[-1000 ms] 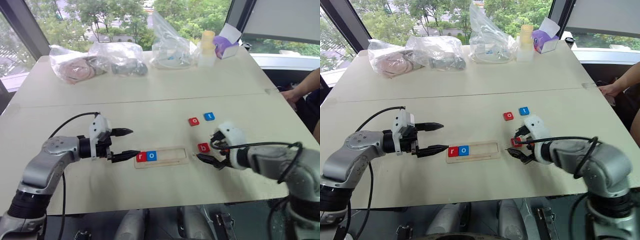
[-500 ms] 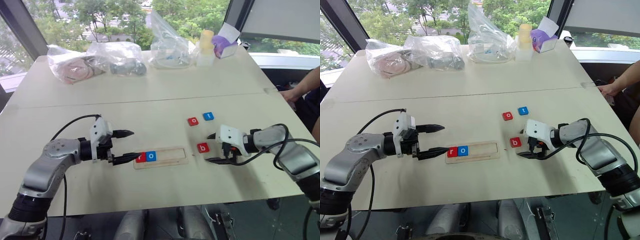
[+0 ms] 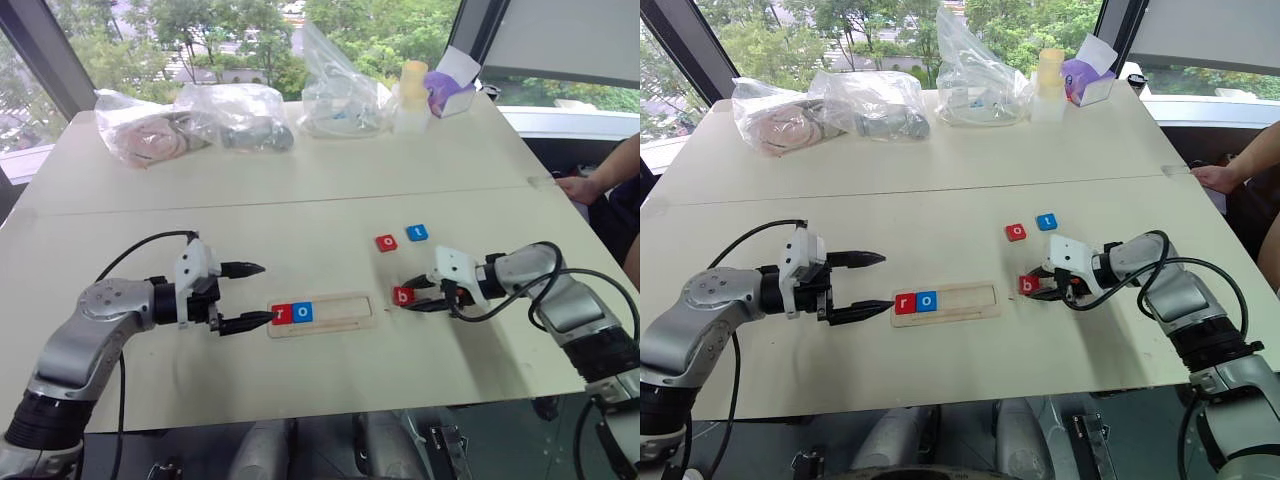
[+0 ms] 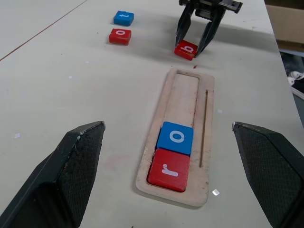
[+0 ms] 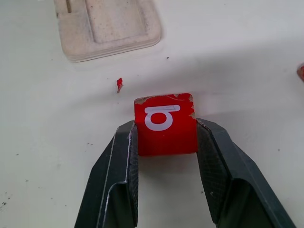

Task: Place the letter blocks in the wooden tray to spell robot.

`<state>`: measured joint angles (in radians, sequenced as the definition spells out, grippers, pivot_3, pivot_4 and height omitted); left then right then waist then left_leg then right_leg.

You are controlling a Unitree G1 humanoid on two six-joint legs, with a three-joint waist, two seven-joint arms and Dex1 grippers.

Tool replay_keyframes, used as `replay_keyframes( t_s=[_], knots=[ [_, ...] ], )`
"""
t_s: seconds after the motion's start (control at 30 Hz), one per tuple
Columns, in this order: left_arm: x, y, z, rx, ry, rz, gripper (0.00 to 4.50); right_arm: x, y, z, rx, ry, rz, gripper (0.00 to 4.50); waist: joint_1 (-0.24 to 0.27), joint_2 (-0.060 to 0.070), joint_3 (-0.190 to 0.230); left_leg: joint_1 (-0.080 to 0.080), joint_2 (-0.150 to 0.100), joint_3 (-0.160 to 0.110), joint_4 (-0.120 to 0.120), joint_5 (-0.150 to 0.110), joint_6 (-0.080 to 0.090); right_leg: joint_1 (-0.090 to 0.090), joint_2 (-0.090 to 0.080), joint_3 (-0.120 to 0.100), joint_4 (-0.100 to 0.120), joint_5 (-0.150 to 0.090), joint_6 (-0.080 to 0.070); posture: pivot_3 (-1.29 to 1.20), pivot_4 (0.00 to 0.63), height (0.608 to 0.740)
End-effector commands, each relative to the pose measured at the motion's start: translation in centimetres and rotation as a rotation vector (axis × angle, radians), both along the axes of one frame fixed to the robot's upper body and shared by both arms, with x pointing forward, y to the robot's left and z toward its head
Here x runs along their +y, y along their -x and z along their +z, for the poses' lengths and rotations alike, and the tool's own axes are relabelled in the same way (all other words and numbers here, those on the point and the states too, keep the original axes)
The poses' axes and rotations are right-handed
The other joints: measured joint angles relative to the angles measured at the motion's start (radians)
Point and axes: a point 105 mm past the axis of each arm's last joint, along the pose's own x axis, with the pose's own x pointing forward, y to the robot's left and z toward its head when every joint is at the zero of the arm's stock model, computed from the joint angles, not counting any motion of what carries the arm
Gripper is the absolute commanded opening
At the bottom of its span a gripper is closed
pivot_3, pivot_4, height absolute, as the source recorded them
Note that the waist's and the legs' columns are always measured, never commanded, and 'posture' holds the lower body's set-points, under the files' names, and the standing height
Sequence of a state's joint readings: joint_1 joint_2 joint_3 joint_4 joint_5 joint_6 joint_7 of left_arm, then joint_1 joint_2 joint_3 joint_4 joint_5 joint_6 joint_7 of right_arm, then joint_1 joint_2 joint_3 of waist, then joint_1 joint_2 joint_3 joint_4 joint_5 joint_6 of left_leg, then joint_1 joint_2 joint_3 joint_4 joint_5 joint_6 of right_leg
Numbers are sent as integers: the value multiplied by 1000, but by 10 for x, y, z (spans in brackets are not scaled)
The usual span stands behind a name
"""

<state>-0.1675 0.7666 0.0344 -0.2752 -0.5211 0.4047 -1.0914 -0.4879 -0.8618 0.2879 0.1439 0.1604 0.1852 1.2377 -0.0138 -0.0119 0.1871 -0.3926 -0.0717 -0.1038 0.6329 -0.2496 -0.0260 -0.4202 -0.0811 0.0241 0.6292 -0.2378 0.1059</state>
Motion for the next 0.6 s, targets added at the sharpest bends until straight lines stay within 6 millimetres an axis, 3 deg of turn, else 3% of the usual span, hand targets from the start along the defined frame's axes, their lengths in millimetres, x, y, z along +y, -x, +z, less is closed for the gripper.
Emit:
replay_keyframes(
  t_s=[0.03, 0.13, 0.27, 0.43, 0.6],
  knots=[
    [5, -2, 12, -54, -10, 5, 4500, 22, 0, 28, -98, -51, 36, 1127, 0, 0, 0, 0, 0, 0, 0, 0, 0, 0, 0, 0, 0, 0, 0, 0, 150, 740],
    [5, -1, 11, -44, -8, -4, 4500, 51, 13, 44, -97, -106, 100, 1127, 1, 0, 0, -1, 0, 0, 0, 0, 0, -1, -1, 0, 0, 0, 0, 0, 150, 740],
    [1, 3, 9, -36, -6, -25, 4500, 79, 27, 36, -48, -73, 160, 1127, 2, 0, 0, -1, 0, -1, 0, 0, 0, -1, -1, 0, 0, 0, 0, 0, 150, 740],
    [-2, 7, 8, -28, -3, -36, 4500, 102, 25, 29, -17, -71, 159, 1127, 2, 0, 0, -1, 0, -1, 0, 0, 0, -1, -1, 0, 0, 0, 0, 0, 150, 740],
    [-1, 7, 8, -30, -6, -25, 4500, 112, 23, 18, -14, -36, 170, 1127, 2, 0, 0, -1, 0, -1, 0, 0, 0, -1, 0, 0, 0, 0, 0, 0, 150, 740]
  ],
)
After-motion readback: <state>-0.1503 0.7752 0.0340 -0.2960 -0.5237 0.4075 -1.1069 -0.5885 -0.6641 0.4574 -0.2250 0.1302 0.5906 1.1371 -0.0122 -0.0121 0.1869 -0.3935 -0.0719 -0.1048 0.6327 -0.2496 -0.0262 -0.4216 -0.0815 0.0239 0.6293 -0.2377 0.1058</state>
